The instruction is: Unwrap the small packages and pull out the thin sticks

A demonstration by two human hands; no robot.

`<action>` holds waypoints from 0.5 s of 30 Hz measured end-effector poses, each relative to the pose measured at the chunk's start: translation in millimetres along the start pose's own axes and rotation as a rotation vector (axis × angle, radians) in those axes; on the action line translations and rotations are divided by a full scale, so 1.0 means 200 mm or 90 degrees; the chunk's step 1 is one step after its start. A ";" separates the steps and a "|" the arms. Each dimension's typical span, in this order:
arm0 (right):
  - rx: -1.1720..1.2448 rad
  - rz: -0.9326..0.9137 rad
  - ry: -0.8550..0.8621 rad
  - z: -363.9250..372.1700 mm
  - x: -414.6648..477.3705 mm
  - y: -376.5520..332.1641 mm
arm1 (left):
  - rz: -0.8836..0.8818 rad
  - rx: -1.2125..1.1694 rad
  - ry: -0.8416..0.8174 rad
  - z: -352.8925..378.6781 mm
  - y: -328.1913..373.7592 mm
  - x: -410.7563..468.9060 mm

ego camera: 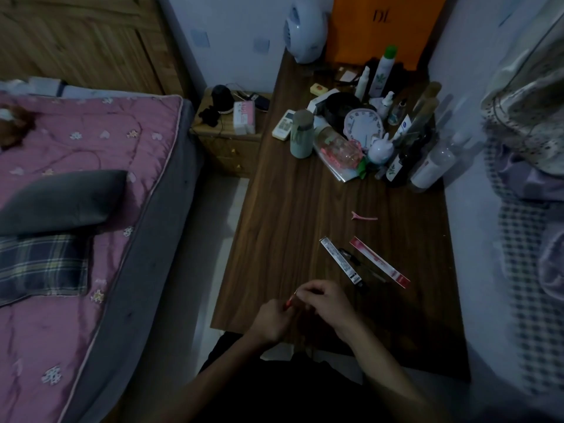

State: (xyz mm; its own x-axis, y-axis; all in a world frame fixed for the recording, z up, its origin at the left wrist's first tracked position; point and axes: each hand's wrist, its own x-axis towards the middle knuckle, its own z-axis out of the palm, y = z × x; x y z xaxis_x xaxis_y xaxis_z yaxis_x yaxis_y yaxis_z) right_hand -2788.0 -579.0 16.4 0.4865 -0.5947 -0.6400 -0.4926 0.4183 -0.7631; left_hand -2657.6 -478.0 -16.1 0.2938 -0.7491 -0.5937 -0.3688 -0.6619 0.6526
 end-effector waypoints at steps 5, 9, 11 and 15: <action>0.033 0.000 -0.043 0.04 -0.01 -0.05 | 0.025 0.033 0.005 -0.01 0.01 -0.02; 0.067 -0.015 -0.015 0.06 0.00 -0.06 | -0.003 0.003 0.012 -0.03 -0.01 -0.02; 0.117 -0.004 0.010 0.06 0.00 -0.08 | -0.006 0.007 0.011 -0.04 -0.03 -0.02; 0.213 0.014 0.022 0.07 0.02 -0.11 | 0.002 0.050 0.012 -0.05 -0.05 -0.02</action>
State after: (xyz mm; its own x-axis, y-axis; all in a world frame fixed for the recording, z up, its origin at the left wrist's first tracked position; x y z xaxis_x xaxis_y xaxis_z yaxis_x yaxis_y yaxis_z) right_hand -2765.6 -580.0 29.2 0.4512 -0.6032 -0.6577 -0.2354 0.6304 -0.7397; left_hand -2647.5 -469.1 -15.4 0.3084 -0.7522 -0.5822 -0.4371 -0.6557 0.6157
